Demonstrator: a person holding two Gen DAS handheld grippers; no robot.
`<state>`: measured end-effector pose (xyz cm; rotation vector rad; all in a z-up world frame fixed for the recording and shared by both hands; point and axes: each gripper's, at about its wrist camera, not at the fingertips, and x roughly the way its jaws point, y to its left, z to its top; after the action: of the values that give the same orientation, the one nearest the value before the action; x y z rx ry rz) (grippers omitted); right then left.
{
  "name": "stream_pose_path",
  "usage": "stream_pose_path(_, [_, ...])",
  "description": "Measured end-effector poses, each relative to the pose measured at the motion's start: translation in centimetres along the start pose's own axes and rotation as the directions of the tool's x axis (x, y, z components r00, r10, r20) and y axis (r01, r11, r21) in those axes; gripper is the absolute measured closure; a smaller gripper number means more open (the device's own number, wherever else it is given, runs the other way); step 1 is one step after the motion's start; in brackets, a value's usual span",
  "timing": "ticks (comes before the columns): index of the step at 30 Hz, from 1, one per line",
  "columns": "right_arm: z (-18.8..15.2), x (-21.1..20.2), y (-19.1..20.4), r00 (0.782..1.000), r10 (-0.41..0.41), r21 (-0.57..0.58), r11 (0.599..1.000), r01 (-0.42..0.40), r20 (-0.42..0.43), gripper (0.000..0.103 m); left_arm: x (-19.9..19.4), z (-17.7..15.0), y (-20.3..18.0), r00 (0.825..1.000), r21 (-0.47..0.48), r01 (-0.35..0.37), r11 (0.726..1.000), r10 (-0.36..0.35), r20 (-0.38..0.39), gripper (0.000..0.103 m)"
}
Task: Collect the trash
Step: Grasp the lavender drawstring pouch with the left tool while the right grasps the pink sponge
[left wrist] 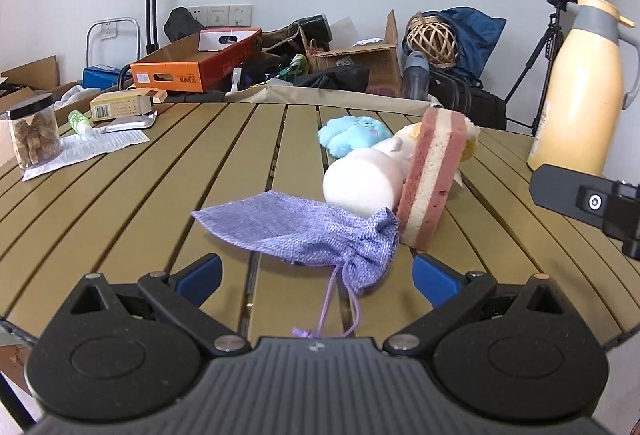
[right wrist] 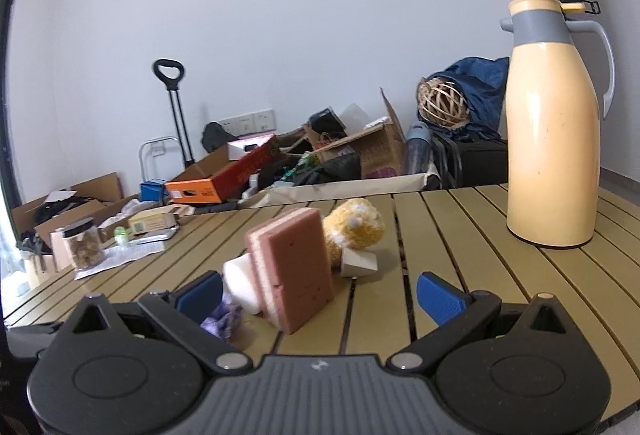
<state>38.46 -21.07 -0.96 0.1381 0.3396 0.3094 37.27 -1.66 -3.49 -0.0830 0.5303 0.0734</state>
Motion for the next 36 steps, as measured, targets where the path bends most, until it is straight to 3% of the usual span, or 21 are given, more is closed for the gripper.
stream_pose_path(6, [-0.1,2.3,-0.9,0.999,-0.031,0.038,0.999,0.032,-0.009,0.0,2.3,0.5,-1.4,0.999,0.029,-0.034,0.999,0.034,0.008,0.0])
stream_pose_path(12, [-0.7,3.2,-1.3,0.999,-0.044,0.068,0.997,0.046,-0.026,0.0,4.1,1.0,-0.8,0.999,-0.006,-0.038,0.999,0.037,-0.014,0.004])
stream_pose_path(15, [-0.9,3.3,-0.9,0.999,-0.047,0.054,0.997,0.048,-0.027,0.0,4.3,1.1,-0.3,1.0,-0.025,-0.016,1.0,0.016,-0.025,0.021])
stream_pose_path(17, [-1.1,3.4,-0.7,0.998,-0.047,0.049,0.998,0.049,-0.03,0.0,4.6,1.0,0.0,0.999,-0.027,-0.004,1.0,0.003,-0.046,0.038])
stream_pose_path(18, [-1.1,3.4,-0.6,0.998,-0.047,0.048,0.998,0.048,-0.033,0.0,4.6,1.0,-0.1,0.999,-0.018,-0.011,1.0,0.01,-0.038,0.041])
stream_pose_path(22, [-1.3,3.5,-0.4,0.998,-0.053,0.04,0.998,0.055,-0.039,0.0,4.6,1.0,0.0,0.999,0.005,-0.015,1.0,0.015,-0.036,0.075])
stream_pose_path(23, [-1.4,3.5,-0.4,0.998,-0.054,0.04,0.998,0.055,-0.04,0.0,4.5,1.0,0.1,0.999,0.006,-0.011,1.0,0.011,-0.033,0.079])
stream_pose_path(25, [-1.4,3.6,-0.3,0.998,-0.056,0.04,0.998,0.058,-0.042,0.0,4.5,0.9,0.3,1.0,0.015,-0.011,1.0,0.012,-0.029,0.083])
stream_pose_path(36, [-1.6,4.9,1.3,0.996,-0.075,0.027,0.997,0.077,-0.053,0.0,1.9,1.9,1.9,0.998,0.026,-0.026,0.999,0.024,0.052,0.084])
